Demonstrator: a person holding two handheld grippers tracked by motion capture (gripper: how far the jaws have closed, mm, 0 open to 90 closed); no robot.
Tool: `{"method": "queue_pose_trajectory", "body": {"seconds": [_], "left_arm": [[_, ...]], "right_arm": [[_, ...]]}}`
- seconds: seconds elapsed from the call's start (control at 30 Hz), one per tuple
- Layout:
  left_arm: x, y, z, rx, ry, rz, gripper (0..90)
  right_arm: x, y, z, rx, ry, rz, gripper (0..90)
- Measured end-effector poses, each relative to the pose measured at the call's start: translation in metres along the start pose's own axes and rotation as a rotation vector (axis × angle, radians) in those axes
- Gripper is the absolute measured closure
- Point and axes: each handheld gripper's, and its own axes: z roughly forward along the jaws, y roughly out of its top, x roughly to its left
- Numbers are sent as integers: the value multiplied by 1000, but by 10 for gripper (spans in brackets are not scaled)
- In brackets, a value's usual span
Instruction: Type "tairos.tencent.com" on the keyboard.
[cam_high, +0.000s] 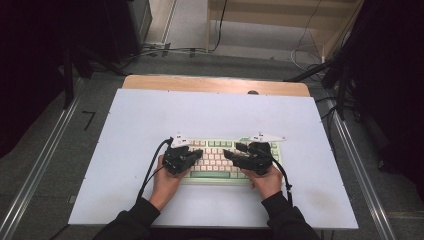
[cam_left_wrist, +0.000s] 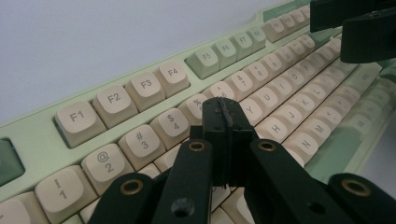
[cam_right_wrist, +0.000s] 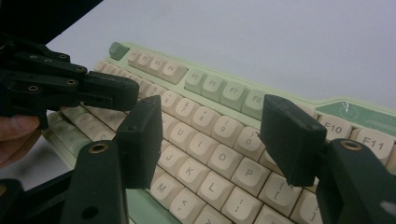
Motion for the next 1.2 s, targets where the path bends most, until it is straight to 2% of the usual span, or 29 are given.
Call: {"method": "queue_pose_trajectory", "body": {"seconds": [0.27, 0.43, 0.5, 0.57, 0.6, 0.63, 0.67, 0.73, 0.77, 0.83, 0.9, 1.2], "left_arm": [[1, 0, 1, 11, 5, 1, 900], [1, -1, 3, 29, 14, 20, 900], [0, 0, 0, 15, 4, 14, 900], [0, 3, -6, -23, -11, 2, 900], [0, 4, -9, -43, -15, -4, 777], [0, 5, -13, -67, -16, -14, 777], [0, 6, -16, -84, -7, -16, 698], [1, 6, -21, -105, 20, -24, 526], [2, 6, -23, -110, 45, -24, 410], [5, 6, -27, -116, 81, -30, 389], [8, 4, -31, -129, 100, -46, 346], [31, -6, -52, -160, 132, -121, 338]], "right_arm": [[0, 0, -1, -3, 0, 0, 372], [0, 0, 0, -2, -2, -1, 373], [0, 0, 0, 2, -8, -6, 373], [-1, 0, 0, 4, -7, -4, 373], [-1, 0, 0, 1, -6, -4, 373], [-1, 0, 0, 1, -6, -4, 373], [-1, 0, 0, 0, -5, -2, 374], [-1, 0, -1, 0, -6, -2, 376], [-2, 0, 0, 3, -7, 0, 376], [-2, 0, 0, 6, -7, 0, 376], [-2, 0, 0, 8, -9, 0, 376], [-2, 0, 1, 11, -9, 2, 368]]}}
